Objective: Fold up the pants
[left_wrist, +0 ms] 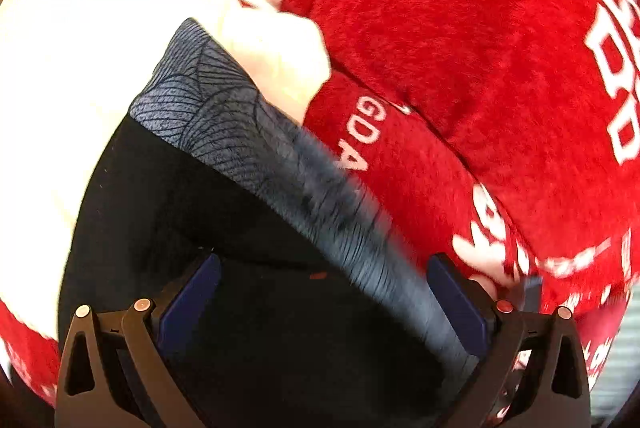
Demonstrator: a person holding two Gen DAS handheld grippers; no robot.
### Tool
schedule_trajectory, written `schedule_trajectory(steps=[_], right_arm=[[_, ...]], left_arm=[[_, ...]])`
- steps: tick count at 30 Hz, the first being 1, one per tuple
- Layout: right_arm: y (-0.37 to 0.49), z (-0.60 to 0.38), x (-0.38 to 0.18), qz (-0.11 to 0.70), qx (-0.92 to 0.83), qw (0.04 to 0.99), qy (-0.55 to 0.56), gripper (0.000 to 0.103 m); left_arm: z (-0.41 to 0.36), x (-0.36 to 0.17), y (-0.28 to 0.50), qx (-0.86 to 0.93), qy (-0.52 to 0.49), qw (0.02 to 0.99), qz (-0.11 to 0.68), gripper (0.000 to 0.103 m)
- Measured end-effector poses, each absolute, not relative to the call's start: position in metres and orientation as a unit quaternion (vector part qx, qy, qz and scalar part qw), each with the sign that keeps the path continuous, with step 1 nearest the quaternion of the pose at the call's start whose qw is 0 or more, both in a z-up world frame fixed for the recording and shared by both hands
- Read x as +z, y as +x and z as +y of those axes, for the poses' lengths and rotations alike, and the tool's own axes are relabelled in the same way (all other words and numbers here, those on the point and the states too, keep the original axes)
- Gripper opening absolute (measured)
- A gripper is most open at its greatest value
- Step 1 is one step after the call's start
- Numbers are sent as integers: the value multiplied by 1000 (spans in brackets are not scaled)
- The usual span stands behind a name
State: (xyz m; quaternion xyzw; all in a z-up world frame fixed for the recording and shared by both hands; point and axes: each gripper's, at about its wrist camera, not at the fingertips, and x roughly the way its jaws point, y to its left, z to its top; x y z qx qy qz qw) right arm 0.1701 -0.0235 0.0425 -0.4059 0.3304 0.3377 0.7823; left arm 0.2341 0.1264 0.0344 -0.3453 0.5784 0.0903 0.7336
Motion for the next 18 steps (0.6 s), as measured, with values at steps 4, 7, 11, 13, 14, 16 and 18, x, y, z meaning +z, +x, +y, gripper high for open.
schedule_trajectory(steps=[4, 7, 11, 13, 14, 16, 18], right_arm=[[157, -16, 32, 322, 325, 783, -421, 13], [155, -17, 28, 322, 319, 786, -421, 13], [148, -21, 38, 316, 313, 800, -403, 13], [142, -25, 48, 310, 309, 809, -392, 12], [137, -27, 53, 308, 307, 814, -386, 12], [121, -28, 68, 299, 301, 822, -381, 12], [103, -31, 79, 288, 293, 829, -380, 12]], left_arm=[[114, 13, 252, 115, -307, 718, 614, 103], [107, 7, 245, 122, -289, 709, 631, 36], [110, 26, 217, 97, -318, 730, 597, 19], [110, 45, 193, 85, -316, 751, 573, 19], [110, 52, 185, 79, -313, 760, 564, 19], [106, 71, 162, 61, -302, 780, 545, 19], [105, 85, 134, 45, -294, 795, 529, 19]])
